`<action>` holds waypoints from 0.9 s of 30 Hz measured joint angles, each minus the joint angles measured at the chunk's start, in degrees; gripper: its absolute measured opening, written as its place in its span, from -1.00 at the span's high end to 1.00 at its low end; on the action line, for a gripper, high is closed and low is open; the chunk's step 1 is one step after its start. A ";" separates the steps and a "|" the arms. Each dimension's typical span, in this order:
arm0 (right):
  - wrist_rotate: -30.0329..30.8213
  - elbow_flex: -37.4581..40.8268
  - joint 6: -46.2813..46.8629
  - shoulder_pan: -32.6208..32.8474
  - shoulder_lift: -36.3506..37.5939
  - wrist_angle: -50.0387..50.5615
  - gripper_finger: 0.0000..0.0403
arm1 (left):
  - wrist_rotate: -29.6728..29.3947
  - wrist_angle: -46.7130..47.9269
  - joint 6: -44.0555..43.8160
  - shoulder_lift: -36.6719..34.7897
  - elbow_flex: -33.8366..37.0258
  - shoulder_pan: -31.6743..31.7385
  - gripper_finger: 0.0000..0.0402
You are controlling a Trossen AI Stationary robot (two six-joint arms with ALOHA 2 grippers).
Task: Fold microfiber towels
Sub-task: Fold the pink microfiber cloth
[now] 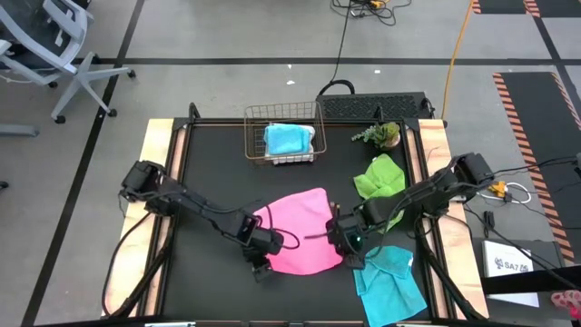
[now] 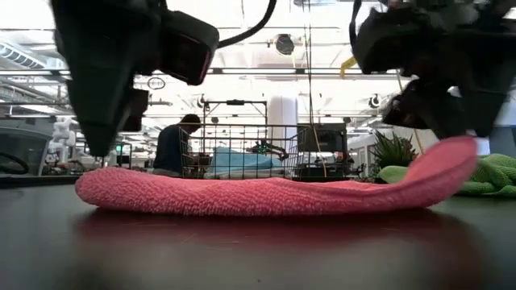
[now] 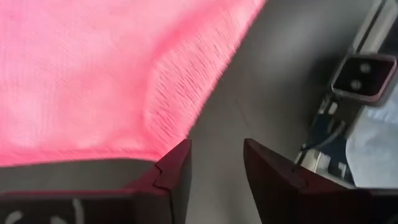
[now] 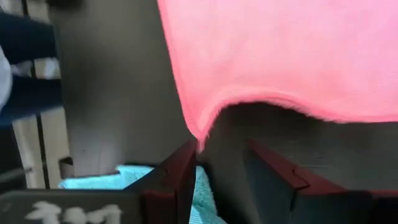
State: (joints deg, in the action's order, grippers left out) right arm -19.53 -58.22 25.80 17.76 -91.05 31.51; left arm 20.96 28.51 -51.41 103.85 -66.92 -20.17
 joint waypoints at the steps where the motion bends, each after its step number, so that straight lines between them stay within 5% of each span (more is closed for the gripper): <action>1: 0.01 0.00 0.00 -0.74 1.04 0.10 0.37 | -0.43 -0.06 -0.06 0.00 0.00 0.57 0.29; 8: 2.40 0.00 -0.04 -4.43 8.54 0.11 0.40 | -7.49 0.44 2.43 -0.62 -0.02 3.74 0.34; 16: 11.77 0.00 -3.18 -5.40 10.46 0.04 0.44 | -8.37 0.55 2.42 0.03 0.01 4.03 0.37; 24: 13.60 0.00 -5.68 -6.12 6.38 -2.09 0.93 | -13.59 1.73 -1.35 0.02 0.00 2.11 0.91; 27: 13.66 0.00 -6.08 -6.16 5.98 -4.22 0.96 | -15.23 1.57 -3.22 0.02 0.00 1.26 0.96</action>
State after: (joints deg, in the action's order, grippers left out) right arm -5.87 -58.22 19.72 11.60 -85.08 27.29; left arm 5.73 30.08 -54.63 103.88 -66.92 -18.91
